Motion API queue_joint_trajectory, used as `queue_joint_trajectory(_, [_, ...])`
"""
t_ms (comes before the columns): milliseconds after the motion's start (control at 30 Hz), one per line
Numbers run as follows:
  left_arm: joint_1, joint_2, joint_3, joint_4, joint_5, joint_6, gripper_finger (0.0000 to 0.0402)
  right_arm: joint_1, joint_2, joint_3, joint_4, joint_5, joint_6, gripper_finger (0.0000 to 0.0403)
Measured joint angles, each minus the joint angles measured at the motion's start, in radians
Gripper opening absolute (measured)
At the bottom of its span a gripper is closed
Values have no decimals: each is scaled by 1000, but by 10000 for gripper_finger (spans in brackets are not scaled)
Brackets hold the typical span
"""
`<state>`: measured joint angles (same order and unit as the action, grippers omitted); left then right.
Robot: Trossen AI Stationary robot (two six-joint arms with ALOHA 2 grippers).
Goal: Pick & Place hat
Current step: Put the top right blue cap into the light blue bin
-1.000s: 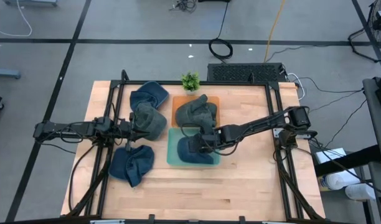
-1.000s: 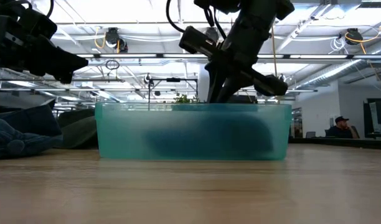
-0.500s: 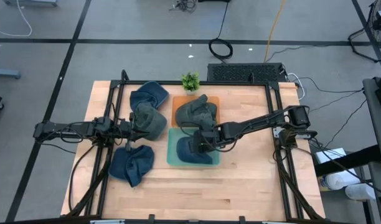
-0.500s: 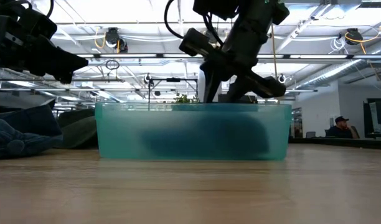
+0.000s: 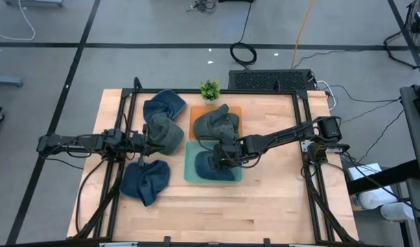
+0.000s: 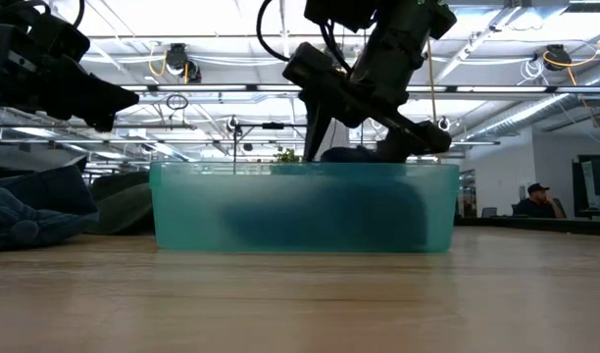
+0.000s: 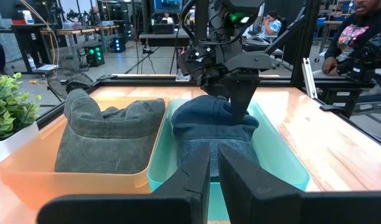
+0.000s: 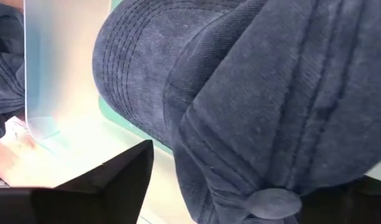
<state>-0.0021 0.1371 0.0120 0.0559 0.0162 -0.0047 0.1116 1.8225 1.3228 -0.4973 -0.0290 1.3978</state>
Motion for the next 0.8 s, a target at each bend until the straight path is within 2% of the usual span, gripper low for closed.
queue_joint_trajectory(233, [0,0,0,0,0,0,37,-1,-13,20,-30,0,-38,318])
queue_joint_trajectory(633, [0,0,0,0,0,0,37,-28,-36,191,-163,-4,-245,309])
queue_joint_trajectory(800, [0,0,0,0,0,0,37,-44,-39,227,-181,-92,-284,309])
